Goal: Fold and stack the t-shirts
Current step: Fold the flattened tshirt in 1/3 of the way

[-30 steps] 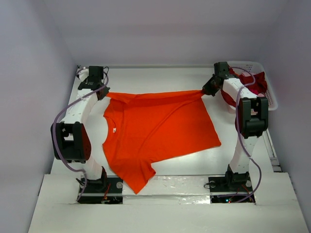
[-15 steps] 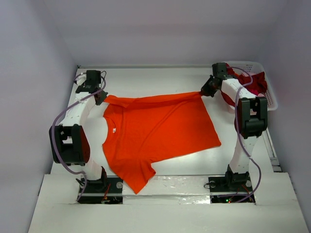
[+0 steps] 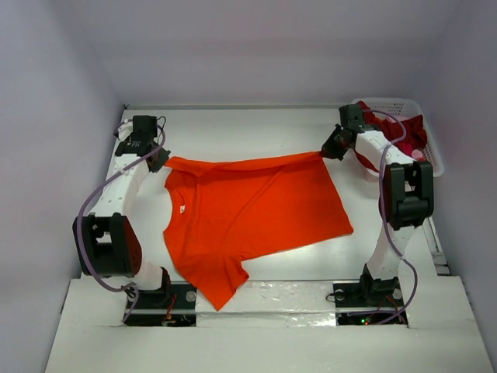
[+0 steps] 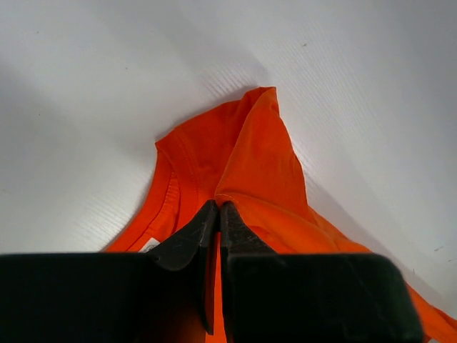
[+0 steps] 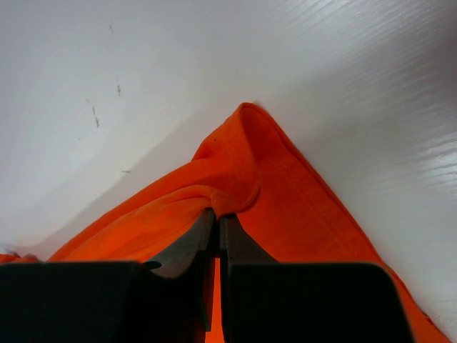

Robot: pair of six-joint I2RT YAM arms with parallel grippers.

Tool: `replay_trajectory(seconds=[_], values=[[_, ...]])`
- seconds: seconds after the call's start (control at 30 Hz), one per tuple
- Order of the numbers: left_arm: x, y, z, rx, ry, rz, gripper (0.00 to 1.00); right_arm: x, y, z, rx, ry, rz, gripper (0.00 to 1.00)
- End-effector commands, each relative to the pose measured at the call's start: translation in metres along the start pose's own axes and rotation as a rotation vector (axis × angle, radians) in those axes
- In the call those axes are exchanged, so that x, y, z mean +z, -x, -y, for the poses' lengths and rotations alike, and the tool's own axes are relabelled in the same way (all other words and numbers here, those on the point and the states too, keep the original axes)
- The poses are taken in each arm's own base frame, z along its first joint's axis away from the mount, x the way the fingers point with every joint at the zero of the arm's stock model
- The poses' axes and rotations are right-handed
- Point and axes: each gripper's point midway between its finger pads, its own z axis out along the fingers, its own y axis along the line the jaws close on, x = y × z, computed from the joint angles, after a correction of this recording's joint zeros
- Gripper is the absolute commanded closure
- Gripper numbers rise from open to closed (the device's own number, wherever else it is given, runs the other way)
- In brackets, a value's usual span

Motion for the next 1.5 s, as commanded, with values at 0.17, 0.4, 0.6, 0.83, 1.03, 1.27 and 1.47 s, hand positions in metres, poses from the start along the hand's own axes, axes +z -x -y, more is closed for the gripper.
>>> replay_trajectory(seconds=[0.17, 0.4, 0.6, 0.83, 1.03, 1.27, 1.47], values=[[-0.026, 0.008, -0.007, -0.02, -0.023, 0.017, 1.0, -0.031, 0.013, -0.018, -0.033, 0.061, 0.071, 1.0], [-0.038, 0.007, -0.01, -0.015, -0.031, 0.013, 1.0, -0.039, 0.009, -0.013, -0.036, 0.055, 0.075, 1.0], [-0.05, 0.005, -0.012, -0.019, -0.048, 0.005, 1.0, -0.04, -0.004, -0.008, -0.041, 0.052, 0.054, 1.0], [-0.053, -0.007, -0.022, -0.022, -0.048, -0.018, 1.0, -0.04, -0.008, -0.004, -0.041, 0.048, 0.045, 1.0], [-0.052, -0.023, -0.032, -0.014, -0.05, -0.052, 1.0, -0.042, -0.009, -0.002, -0.046, 0.038, 0.044, 1.0], [-0.053, -0.028, -0.035, -0.015, -0.06, -0.06, 1.0, -0.045, -0.013, 0.004, -0.041, 0.026, 0.043, 1.0], [-0.056, -0.034, -0.041, -0.012, -0.054, -0.073, 1.0, -0.044, -0.026, 0.011, -0.055, 0.015, 0.023, 1.0]])
